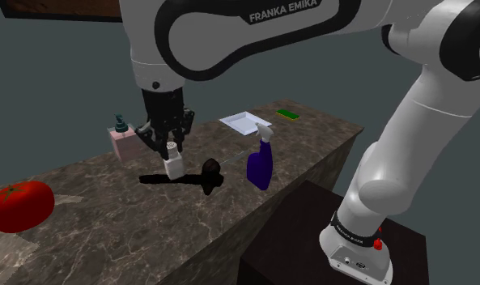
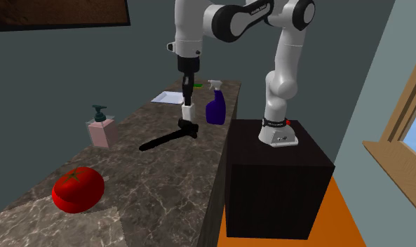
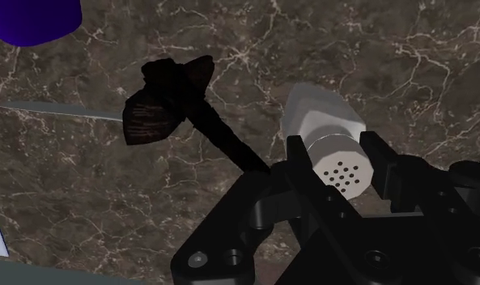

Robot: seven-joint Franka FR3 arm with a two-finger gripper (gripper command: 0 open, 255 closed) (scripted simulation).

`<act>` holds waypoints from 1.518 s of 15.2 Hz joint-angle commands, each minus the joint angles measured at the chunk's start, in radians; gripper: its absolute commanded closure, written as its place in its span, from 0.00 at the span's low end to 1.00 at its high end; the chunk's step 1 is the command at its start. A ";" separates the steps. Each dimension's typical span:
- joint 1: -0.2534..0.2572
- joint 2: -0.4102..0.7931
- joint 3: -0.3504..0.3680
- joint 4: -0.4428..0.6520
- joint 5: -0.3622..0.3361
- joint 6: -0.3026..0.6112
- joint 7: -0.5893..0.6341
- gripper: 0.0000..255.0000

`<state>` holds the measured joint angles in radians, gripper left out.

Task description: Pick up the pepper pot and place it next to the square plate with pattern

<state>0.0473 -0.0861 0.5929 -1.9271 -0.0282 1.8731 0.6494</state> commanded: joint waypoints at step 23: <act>-0.200 -0.276 -0.420 -0.298 0.040 0.052 -0.640 1.00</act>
<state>-0.1421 -0.3658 0.1906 -2.2282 0.0176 1.9248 0.0357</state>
